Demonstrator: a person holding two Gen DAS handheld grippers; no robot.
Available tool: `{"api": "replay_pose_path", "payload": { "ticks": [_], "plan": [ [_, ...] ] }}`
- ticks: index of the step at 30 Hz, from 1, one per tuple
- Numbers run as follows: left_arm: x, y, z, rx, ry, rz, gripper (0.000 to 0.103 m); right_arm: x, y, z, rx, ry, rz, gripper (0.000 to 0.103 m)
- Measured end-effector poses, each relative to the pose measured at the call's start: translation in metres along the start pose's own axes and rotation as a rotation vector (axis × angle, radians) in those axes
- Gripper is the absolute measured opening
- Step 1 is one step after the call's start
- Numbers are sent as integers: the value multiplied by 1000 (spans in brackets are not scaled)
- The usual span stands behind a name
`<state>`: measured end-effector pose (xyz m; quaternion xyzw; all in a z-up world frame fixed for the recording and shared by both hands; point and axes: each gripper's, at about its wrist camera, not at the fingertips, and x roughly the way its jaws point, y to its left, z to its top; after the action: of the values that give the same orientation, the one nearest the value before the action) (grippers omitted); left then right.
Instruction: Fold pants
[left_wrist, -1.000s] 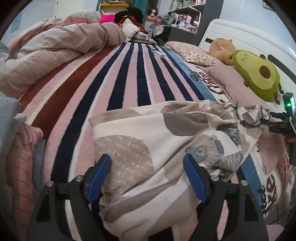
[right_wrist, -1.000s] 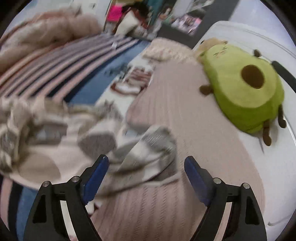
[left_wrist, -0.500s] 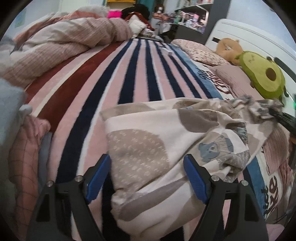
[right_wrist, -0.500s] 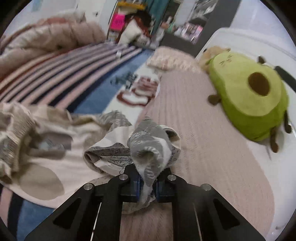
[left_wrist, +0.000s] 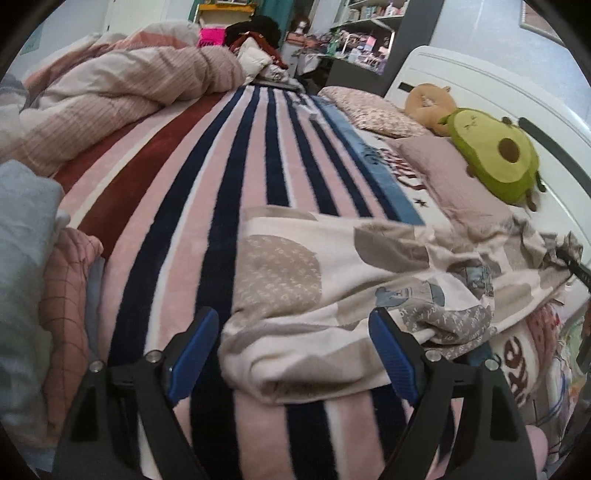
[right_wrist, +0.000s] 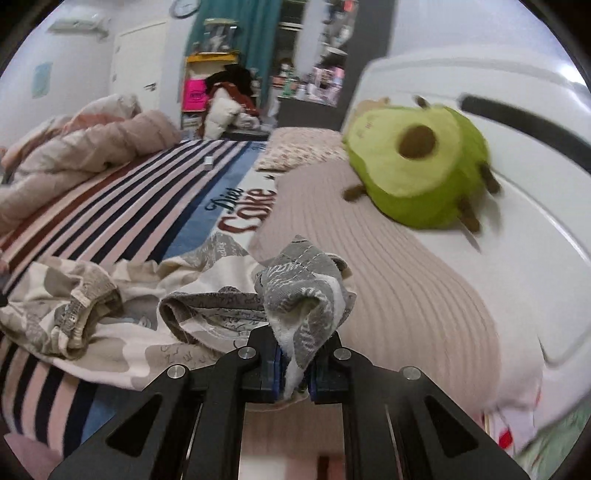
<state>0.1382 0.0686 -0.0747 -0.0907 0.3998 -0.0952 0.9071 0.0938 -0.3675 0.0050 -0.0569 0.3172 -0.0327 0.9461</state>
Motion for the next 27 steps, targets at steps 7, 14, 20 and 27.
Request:
{"api": "replay_pose_path", "payload": {
  "ticks": [7, 14, 20, 27],
  "plan": [
    [-12, -29, 1, 38, -12, -35, 81, -6, -29, -50, 73, 183, 7, 14],
    [-23, -54, 4, 69, -34, -76, 81, -55, -25, -22, 9, -21, -10, 46],
    [-18, -72, -3, 86, -28, -120, 81, -30, 32, -33, -197, 84, 164, 52],
    [-7, -79, -9, 97, 10, -97, 81, 31, 53, -77, -351, 77, -83, 48]
  ]
}}
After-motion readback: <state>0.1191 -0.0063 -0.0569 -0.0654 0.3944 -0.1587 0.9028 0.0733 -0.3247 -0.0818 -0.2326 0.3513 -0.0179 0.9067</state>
